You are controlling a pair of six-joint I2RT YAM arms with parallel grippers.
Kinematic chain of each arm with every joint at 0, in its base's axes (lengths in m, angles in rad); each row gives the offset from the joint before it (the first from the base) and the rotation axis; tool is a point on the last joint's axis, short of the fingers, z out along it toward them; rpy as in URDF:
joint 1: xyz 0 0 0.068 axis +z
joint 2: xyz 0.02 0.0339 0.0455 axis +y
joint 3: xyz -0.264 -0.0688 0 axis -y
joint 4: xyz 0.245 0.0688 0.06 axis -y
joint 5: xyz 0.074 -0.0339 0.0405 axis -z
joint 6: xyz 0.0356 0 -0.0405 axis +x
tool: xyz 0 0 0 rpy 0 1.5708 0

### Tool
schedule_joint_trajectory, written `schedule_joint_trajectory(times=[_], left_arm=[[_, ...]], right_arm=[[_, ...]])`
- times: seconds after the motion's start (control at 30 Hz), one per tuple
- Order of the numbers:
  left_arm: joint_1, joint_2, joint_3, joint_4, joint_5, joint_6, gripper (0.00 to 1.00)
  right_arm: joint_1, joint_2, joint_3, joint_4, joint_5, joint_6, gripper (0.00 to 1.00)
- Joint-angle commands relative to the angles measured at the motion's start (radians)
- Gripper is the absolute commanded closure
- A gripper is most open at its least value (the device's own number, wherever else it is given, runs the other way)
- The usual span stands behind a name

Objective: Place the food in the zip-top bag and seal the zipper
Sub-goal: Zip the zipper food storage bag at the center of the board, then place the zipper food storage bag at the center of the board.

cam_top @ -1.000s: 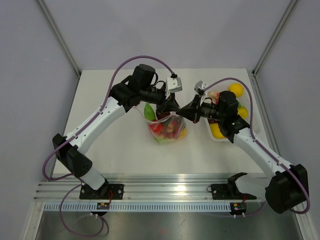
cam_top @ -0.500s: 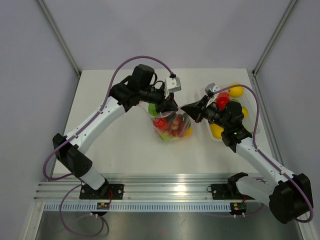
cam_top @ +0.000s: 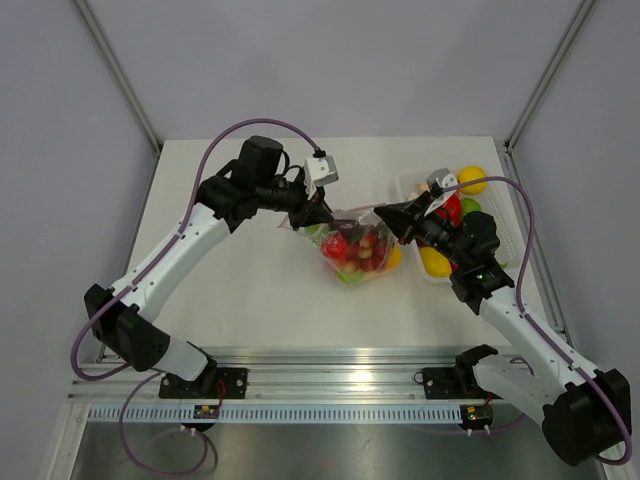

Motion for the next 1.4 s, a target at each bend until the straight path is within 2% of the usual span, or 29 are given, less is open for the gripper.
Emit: schedule_joint_trajectory(times=[0.0,0.13,0.33,0.57,0.73,0.87,1.0,1.1,1.23,1.37], left_arm=[[0.043,-0.068,-0.023,-0.016,-0.07,-0.015,1.0],[0.1,-0.1,-0.048,-0.045,-0.129,-0.028,1.0],[0.154,-0.214,-0.143,0.013,-0.175,-0.068,1.0],[0.255,-0.286,-0.19,0.02,-0.202,-0.104,1.0],[0.379,-0.293,-0.216,0.01,-0.107,-0.136,1.0],[0.421,-0.307,-0.25,0.03,-0.064,-0.15,1.0],[0.43,-0.29,-0.25,0.064,-0.039,-0.177,1.0],[0.43,-0.257,-0.221,0.122,-0.019,-0.223,1.0],[0.436,-0.171,-0.12,0.202,-0.056,-0.269,1.0],[0.471,-0.074,0.059,0.213,-0.051,-0.292,1.0]], right_arm=[[-0.029,-0.048,0.001,0.076,0.11,-0.014,1.0],[-0.032,-0.08,-0.012,0.065,0.137,-0.019,1.0],[-0.03,-0.102,-0.015,0.036,0.151,-0.024,1.0],[-0.03,-0.109,-0.031,0.076,0.194,-0.001,1.0],[-0.03,-0.09,-0.04,0.096,0.203,0.016,1.0],[-0.03,-0.057,-0.037,0.134,0.196,0.041,1.0],[-0.032,0.001,-0.005,0.166,0.153,0.064,1.0],[-0.03,0.114,0.055,0.195,0.107,0.067,1.0],[-0.03,0.283,0.241,0.223,0.082,0.021,1.0],[-0.03,0.465,0.458,0.217,0.03,-0.013,1.0]])
